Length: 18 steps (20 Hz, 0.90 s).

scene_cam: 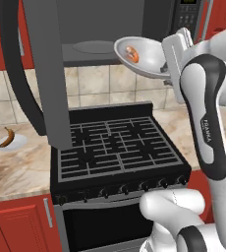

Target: Remove the banana from the bowl and place it on the small plate. Then place the bowl with only the shrimp in the microwave, close the door, and press the start button to microwave the shrimp.

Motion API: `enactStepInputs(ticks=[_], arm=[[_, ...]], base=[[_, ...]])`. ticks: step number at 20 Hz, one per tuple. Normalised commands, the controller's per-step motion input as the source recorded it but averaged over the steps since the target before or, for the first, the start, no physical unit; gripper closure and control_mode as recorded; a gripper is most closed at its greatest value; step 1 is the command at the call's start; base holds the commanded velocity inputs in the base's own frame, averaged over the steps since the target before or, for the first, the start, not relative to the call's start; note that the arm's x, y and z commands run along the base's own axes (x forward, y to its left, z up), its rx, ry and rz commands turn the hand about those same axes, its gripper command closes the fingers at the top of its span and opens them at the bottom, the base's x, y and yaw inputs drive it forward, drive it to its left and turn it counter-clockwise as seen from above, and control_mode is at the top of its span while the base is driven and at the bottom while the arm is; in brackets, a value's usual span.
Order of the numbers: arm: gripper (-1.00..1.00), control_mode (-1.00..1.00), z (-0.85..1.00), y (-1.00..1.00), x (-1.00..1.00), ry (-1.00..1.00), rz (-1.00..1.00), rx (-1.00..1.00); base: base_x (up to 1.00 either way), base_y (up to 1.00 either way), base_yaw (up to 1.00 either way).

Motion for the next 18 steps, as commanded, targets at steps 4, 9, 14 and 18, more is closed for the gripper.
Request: enactStepInputs(ticks=[4, 9, 14, 18], arm=[[1.0, -1.0, 0.0, 0.09, 0.56, 0.0, -0.08, 0.07], [1.0, -1.0, 0.19, 0.05, 0.53, 0.0, -0.02, 0.07], [1.0, -1.0, 0.27, 0.1, 0.5, 0.0, 0.0, 0.05], [1.0, -1.0, 0.06, 0.16, 0.43, 0.0, 0.0, 0.01]], base=[[0.0, 0.0, 0.0], [0.0, 0.0, 0.0], [0.0, 0.0, 0.0], [0.0, 0.0, 0.0]])
